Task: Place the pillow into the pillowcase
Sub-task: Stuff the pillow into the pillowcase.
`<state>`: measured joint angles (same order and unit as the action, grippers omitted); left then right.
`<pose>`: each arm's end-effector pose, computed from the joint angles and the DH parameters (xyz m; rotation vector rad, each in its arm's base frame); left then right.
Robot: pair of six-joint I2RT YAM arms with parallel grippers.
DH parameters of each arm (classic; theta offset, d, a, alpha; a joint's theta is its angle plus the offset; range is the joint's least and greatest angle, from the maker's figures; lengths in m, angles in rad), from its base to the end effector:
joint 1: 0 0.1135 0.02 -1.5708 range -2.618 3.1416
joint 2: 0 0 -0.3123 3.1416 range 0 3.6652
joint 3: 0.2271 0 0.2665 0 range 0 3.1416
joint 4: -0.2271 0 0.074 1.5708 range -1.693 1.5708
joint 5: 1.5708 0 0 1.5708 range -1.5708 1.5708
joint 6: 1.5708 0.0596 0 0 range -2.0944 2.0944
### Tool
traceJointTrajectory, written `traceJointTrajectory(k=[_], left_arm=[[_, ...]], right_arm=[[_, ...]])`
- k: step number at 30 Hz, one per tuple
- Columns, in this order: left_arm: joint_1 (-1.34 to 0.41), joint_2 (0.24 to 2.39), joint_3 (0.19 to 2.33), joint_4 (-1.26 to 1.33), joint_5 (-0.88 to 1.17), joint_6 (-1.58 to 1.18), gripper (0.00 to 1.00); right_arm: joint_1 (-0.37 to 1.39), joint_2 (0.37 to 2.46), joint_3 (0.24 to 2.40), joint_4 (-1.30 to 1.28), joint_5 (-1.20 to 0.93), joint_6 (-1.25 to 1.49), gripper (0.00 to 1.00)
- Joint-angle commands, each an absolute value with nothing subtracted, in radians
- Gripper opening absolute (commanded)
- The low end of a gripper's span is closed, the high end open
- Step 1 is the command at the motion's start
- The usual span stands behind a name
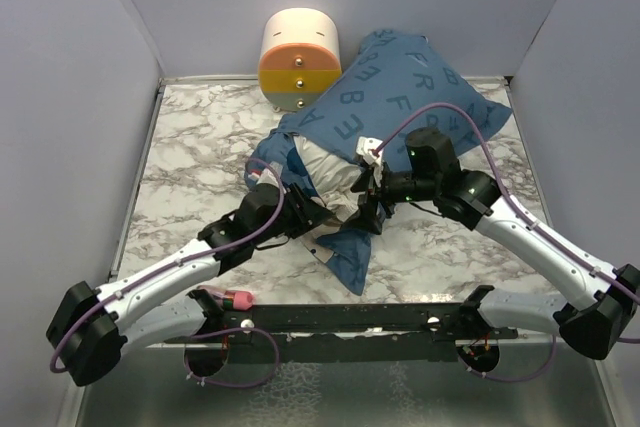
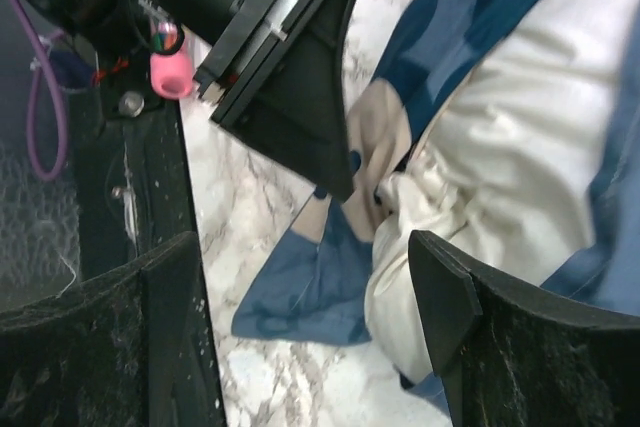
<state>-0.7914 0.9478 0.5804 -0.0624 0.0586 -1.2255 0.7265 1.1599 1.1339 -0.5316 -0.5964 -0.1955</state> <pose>0.1543 -0.1611 0.2742 -0.4473 2.2266 -1.2681 0.1729 0.1984 0.3878 -1.2753 1.7494 0.9437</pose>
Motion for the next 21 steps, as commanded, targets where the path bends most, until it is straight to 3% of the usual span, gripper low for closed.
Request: traceJointTrajectory(k=[1,16,18,21], left_arm=[[-0.819,1.020,0.574,0.074,-0.166,-1.327,0.46],[-0.830,1.135,0.534,0.119,-0.304,-1.307,0.47],[-0.828,1.147,0.528,0.136,-0.295,-1.301,0.47],[-0.827,1.157,0.517,0.158,-0.253,-1.288,0.47]], right_arm=[[0.726,1.147,1.089,-0.600,-0.554,-0.200,0.84],[0.852,1.440,1.029,-0.468,0.088,-0.323,0.85],[0.853,1.491,1.042,-0.454,0.222,-0.311,0.74],[0.853,1.528,1.041,-0.391,0.348,-0.306,0.29]])
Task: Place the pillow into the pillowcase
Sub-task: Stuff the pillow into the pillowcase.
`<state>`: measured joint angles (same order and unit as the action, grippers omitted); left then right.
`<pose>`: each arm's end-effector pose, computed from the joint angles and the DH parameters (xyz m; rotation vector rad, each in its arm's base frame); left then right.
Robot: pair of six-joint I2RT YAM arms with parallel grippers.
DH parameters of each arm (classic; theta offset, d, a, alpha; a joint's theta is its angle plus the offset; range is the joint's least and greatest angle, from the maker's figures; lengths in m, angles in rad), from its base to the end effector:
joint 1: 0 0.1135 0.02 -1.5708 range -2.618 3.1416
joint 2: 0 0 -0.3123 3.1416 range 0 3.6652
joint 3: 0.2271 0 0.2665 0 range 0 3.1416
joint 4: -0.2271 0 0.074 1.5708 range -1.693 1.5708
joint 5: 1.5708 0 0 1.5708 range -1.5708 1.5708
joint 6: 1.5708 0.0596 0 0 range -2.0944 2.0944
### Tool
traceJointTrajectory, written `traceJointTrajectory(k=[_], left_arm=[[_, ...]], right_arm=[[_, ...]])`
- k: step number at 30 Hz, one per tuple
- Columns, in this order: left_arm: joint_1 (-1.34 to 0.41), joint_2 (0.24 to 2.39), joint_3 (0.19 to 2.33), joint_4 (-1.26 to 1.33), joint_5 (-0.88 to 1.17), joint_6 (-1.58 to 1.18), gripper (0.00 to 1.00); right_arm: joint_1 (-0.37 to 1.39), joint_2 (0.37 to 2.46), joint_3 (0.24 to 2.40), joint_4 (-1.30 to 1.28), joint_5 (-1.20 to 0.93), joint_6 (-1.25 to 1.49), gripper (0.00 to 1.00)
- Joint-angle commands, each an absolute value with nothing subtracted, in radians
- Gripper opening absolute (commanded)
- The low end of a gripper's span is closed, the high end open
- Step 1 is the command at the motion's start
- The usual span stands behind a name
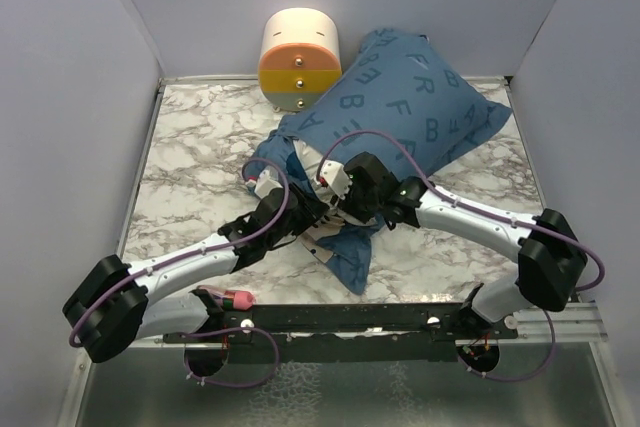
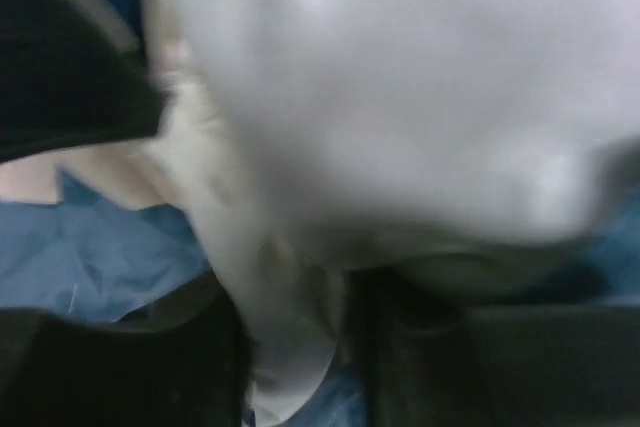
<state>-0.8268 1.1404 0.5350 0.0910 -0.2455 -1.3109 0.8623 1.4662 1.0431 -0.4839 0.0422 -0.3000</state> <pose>0.1814 -0.1757 0.2340 -0.6929 2.1345 -1.0121 0.2173 0.2498 0.2670 -1.3497 2.0879 0.1873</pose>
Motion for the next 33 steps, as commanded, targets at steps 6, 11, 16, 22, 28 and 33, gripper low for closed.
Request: traceJointTrajectory(k=[6,11,16,22,28,33], left_arm=[[-0.827,1.041,0.474,0.174,-0.208,-1.270,0.48],[-0.827,0.926,0.421,0.191,-0.173,-1.302,0.48],[-0.828,0.927,0.417,0.204,-0.147,-1.296,0.48],[-0.828,1.062,0.452,0.240,-0.173,-1.249,0.48],[-0.790,1.167,0.514,0.218,-0.225,-1.210,0.48],[-0.778,1.193,0.542,0.265,-0.219,-1.179,0.49]], right_arm=[[0.851,1.498,1.110,-0.314,0.261,-0.214,0.02],[0.850,1.511,1.180,-0.283,0.164,-0.112,0.01],[0.847,1.563,1.238,-0.288,0.116,-0.072,0.01],[0.845,1.575,1.264,-0.297,0.086,-0.055,0.01],[0.844,1.563,1.251,-0.304,0.082,-0.046,0.01],[0.844,1.563,1.246,-0.311,0.073,-0.042,0.01]])
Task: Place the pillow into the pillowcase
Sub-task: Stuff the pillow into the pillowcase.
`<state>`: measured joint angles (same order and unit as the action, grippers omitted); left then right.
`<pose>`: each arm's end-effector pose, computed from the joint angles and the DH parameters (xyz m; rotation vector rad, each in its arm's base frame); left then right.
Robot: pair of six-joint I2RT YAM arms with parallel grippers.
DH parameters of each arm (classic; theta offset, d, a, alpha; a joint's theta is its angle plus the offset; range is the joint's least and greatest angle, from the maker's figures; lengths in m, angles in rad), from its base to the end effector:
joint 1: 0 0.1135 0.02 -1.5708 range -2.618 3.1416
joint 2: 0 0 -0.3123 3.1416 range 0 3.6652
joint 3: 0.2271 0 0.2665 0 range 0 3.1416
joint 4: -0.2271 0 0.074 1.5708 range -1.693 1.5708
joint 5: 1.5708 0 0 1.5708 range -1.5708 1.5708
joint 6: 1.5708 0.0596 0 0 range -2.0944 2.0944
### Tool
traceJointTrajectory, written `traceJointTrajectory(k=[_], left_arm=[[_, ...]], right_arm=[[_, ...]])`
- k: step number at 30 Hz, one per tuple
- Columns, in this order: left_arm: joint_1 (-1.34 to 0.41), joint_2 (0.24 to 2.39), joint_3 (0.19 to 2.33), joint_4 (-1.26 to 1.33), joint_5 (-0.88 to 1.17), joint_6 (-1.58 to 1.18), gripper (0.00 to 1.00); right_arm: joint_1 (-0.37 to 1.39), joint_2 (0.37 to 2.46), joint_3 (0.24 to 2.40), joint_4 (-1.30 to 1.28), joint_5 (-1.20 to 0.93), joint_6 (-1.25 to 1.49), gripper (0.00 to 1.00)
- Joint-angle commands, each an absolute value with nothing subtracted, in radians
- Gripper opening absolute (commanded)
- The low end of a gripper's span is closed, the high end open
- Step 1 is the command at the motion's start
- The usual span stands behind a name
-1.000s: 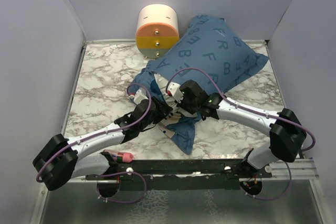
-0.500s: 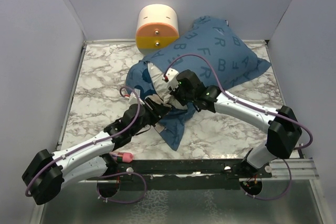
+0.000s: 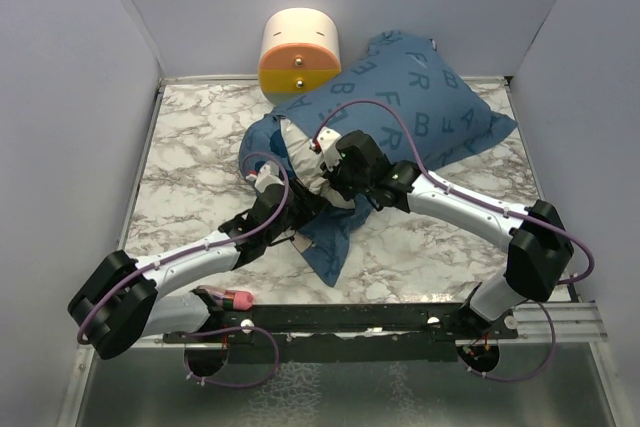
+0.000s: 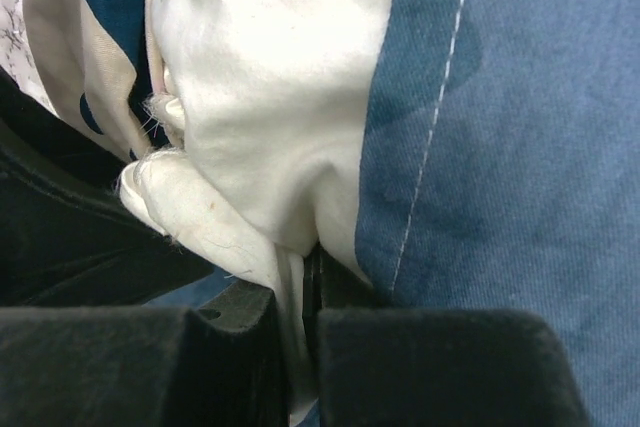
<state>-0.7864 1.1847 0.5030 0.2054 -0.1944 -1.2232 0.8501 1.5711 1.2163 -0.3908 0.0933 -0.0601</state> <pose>0.1915 -0.1756 0.2250 -0.6054 2.1233 -1.0183 0.2565 0.2836 0.3014 -0.9814 2.1137 0.2921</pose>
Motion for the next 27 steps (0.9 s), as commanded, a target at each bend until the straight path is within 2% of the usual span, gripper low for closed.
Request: traceJointTrajectory(k=[1,9,18,19,22,27], left_arm=[[-0.778,1.192,0.546,0.265,-0.210,-1.176,0.49],[-0.764,1.201,0.548,0.188,-0.254,-1.222,0.48],[-0.703,1.358,0.645,0.148,-0.180,-1.187,0.36],[-0.703,1.367,0.646,0.154,-0.175,-1.181,0.31],[-0.698,1.372,0.634,0.167,-0.161,-1.151,0.00],[-0.696,1.274,0.638,0.069,-0.118,-1.095,0.00]], right_arm=[[0.844,1.565,1.245,-0.311,0.074,-0.041,0.01],[0.844,1.573,1.250,-0.308,0.060,-0.036,0.01],[0.844,1.576,1.243,-0.317,0.082,-0.029,0.01],[0.843,1.580,1.244,-0.317,0.086,-0.029,0.01],[0.844,1.600,1.247,-0.321,0.112,-0.025,0.01],[0.828,1.676,1.276,-0.352,0.204,-0.004,0.01]])
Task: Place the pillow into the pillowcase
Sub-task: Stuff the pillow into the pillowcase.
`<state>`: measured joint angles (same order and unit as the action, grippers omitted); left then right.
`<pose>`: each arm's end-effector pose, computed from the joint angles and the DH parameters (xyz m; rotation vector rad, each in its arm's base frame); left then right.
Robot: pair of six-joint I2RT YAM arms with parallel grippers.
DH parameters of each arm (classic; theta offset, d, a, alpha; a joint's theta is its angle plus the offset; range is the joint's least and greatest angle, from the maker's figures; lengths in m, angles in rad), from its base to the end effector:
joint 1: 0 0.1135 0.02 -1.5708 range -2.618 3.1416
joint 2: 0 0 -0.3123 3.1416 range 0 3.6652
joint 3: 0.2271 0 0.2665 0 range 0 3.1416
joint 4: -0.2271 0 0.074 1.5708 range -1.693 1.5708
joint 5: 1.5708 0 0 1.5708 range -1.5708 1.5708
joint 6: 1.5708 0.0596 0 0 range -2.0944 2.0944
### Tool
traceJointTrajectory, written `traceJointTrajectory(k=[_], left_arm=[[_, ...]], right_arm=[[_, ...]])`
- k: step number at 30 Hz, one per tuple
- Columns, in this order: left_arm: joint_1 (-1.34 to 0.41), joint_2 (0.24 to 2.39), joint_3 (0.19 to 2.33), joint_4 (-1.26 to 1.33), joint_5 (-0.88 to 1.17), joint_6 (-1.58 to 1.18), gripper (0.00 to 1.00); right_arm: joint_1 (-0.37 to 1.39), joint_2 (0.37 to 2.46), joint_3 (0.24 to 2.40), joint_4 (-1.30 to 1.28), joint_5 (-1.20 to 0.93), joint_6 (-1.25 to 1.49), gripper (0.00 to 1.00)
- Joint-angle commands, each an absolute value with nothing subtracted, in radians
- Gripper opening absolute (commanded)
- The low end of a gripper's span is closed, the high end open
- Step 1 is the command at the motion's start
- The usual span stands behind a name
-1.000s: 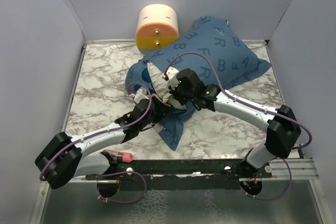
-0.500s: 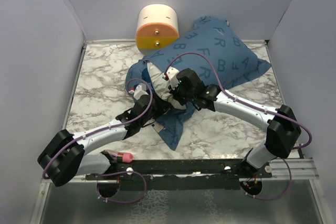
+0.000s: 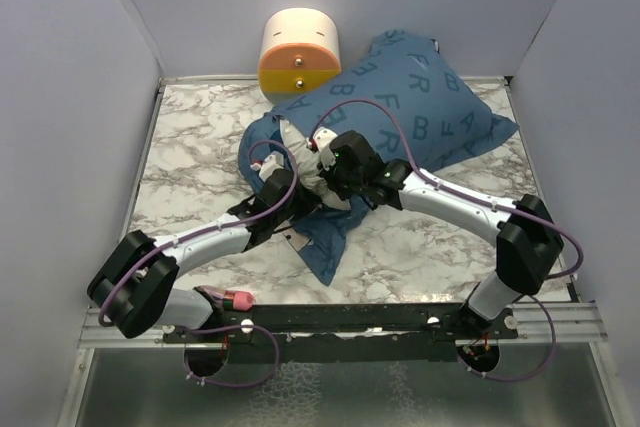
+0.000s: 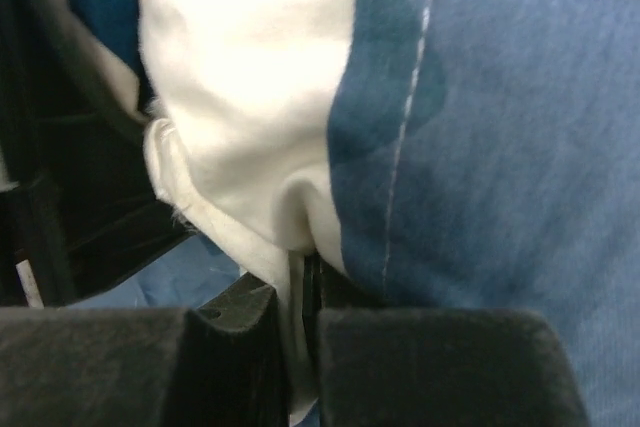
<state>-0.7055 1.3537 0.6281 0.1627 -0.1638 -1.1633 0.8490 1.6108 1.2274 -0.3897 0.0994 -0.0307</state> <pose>0.2340 -0.1866 0.2202 -0.6145 2.1852 -0.8951 0.2629 0.2897 0.2910 -0.9588 2.1535 0.2876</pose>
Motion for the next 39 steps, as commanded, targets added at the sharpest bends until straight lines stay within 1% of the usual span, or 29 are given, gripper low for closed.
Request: traceJointTrajectory(k=[1,7,13,14,16,18,19,23,25,28,30,32,33,34,37,39], left_arm=[[-0.696,1.242,0.647,0.040,-0.100,-1.079,0.00],[-0.696,1.078,0.648,-0.059,0.054,-1.069,0.00],[-0.696,0.997,0.641,-0.013,0.179,-1.125,0.00],[-0.696,0.990,0.662,-0.004,0.189,-1.126,0.00],[-0.694,0.995,0.748,-0.009,0.196,-1.101,0.00],[-0.682,1.020,0.836,-0.018,0.210,-1.077,0.00],[-0.670,1.032,0.874,-0.015,0.221,-1.072,0.00],[-0.604,1.060,0.976,0.022,0.281,-1.085,0.00],[-0.564,1.066,0.982,0.055,0.317,-1.109,0.00],[-0.522,1.071,0.965,0.061,0.364,-1.108,0.00],[-0.506,1.065,0.928,0.068,0.393,-1.108,0.00],[-0.496,1.044,0.885,0.065,0.414,-1.109,0.00],[-0.494,1.029,0.861,0.062,0.418,-1.108,0.00],[-0.493,1.011,0.837,0.055,0.421,-1.107,0.00],[-0.491,0.942,0.765,0.054,0.423,-1.101,0.00],[-0.491,0.897,0.721,0.076,0.417,-1.094,0.00]], right_arm=[[0.820,1.697,1.290,-0.363,0.221,0.003,0.01],[0.746,1.796,1.356,-0.396,0.213,0.094,0.01],[0.733,1.844,1.388,-0.404,0.199,0.094,0.01],[0.733,1.853,1.391,-0.409,0.178,0.091,0.01],[0.733,1.864,1.390,-0.426,0.068,0.067,0.01],[0.733,1.848,1.357,-0.427,-0.134,0.016,0.02],[0.732,1.837,1.333,-0.427,-0.214,-0.002,0.04],[0.733,1.766,1.222,-0.410,-0.462,-0.059,0.29],[0.732,1.722,1.173,-0.393,-0.581,-0.084,0.36],[0.732,1.647,1.137,-0.364,-0.719,-0.092,0.43],[0.728,1.566,1.128,-0.320,-0.729,-0.050,0.53],[0.720,1.491,1.155,-0.297,-0.705,-0.022,0.67],[0.716,1.464,1.181,-0.306,-0.682,-0.020,0.72],[0.711,1.445,1.217,-0.320,-0.661,-0.025,0.75],[0.699,1.429,1.344,-0.404,-0.615,-0.065,0.77],[0.698,1.418,1.402,-0.429,-0.620,-0.080,0.78]])
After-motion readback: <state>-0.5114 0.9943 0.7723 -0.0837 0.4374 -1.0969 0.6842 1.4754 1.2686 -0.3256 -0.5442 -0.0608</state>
